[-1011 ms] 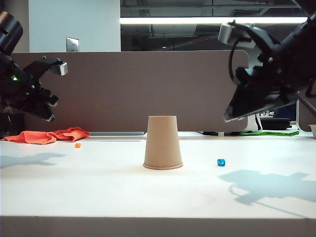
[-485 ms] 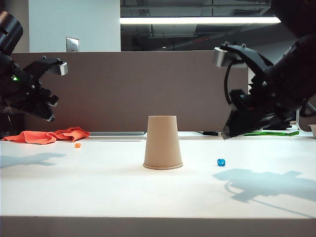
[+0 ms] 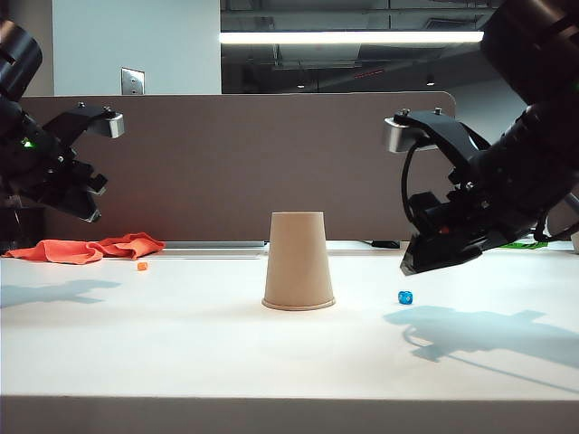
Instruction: Throw the dice onto the paper cup, compare its value with the values of the other dice on the table, place the die with the higher value on the paper cup, and take no action if both dice have the same value.
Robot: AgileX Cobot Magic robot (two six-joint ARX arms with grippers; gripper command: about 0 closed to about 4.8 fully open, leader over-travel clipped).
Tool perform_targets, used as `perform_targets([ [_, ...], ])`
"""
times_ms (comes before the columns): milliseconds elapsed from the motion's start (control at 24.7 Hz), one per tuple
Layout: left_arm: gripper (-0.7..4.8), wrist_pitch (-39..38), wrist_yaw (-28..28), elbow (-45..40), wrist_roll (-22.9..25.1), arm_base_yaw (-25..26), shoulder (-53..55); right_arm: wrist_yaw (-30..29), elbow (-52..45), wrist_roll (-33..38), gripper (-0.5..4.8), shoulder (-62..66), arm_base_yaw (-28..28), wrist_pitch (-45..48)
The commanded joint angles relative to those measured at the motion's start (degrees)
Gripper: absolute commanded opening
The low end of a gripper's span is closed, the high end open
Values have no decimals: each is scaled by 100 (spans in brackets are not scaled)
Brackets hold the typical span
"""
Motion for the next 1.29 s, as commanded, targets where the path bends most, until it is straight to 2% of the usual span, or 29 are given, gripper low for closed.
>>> perform_targets([
  [40, -5, 33, 35, 7, -4, -4, -31, 136, 28, 28, 216, 55, 2, 286],
  [485, -5, 79, 186, 7, -4, -7, -31, 315, 39, 393, 215, 584, 2, 822],
  [890, -6, 339, 181, 9, -7, -7, -31, 551, 44, 1375, 212, 621, -7, 1038],
  [1294, -6, 374, 162, 7, -9, -7, -28, 549, 44, 1386, 212, 623, -7, 1027],
])
